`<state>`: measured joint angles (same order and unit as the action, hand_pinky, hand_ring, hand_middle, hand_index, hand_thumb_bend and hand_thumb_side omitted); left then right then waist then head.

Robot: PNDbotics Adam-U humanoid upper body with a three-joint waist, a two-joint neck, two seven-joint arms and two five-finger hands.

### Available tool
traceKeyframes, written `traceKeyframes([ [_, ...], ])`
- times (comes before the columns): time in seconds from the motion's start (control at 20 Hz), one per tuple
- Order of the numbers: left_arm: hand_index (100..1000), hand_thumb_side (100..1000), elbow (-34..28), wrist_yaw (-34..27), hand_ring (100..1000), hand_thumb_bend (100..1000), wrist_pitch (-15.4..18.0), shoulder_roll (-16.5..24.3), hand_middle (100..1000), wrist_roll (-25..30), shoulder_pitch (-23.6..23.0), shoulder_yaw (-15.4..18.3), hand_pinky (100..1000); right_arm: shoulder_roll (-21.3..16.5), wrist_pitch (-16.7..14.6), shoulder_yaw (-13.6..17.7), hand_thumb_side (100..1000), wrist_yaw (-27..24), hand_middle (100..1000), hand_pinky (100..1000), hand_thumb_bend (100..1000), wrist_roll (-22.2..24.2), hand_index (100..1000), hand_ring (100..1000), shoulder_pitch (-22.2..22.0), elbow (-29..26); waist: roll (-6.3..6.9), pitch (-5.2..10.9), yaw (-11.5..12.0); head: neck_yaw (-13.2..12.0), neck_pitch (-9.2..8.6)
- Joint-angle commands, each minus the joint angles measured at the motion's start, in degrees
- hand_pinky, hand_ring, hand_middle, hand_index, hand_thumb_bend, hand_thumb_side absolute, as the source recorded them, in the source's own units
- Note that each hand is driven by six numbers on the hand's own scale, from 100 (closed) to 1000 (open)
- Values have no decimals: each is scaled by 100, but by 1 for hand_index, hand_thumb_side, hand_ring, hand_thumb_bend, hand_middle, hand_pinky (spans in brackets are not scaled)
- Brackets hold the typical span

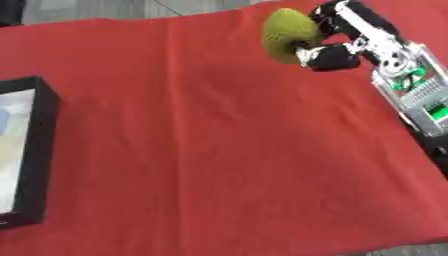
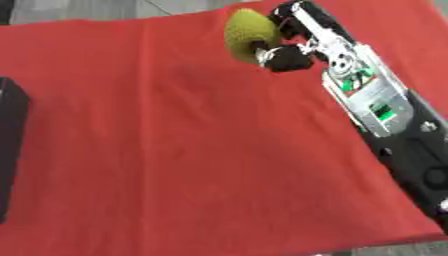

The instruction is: Pick up the objects with one hand, pass them to the other hand, and then place them into the box on the other side of the table.

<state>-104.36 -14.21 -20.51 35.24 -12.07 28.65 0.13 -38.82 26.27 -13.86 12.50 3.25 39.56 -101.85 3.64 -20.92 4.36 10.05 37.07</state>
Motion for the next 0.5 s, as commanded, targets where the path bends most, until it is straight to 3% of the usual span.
traceKeyframes([
  [0.05,723,602,-54,73,722,514,38,302,697,88,158,-49,898,57,14,15,100,-58,564,735,100,-297,541,607,-72,-471,12,181,-1,-46,-71],
  [0.5,736,607,-94,185,724,515,-18,581,701,634,539,-461,890,636,-34,-393,100,-81,563,712,100,-1114,538,570,-349,-814,48,217,-3,-100,-43],
])
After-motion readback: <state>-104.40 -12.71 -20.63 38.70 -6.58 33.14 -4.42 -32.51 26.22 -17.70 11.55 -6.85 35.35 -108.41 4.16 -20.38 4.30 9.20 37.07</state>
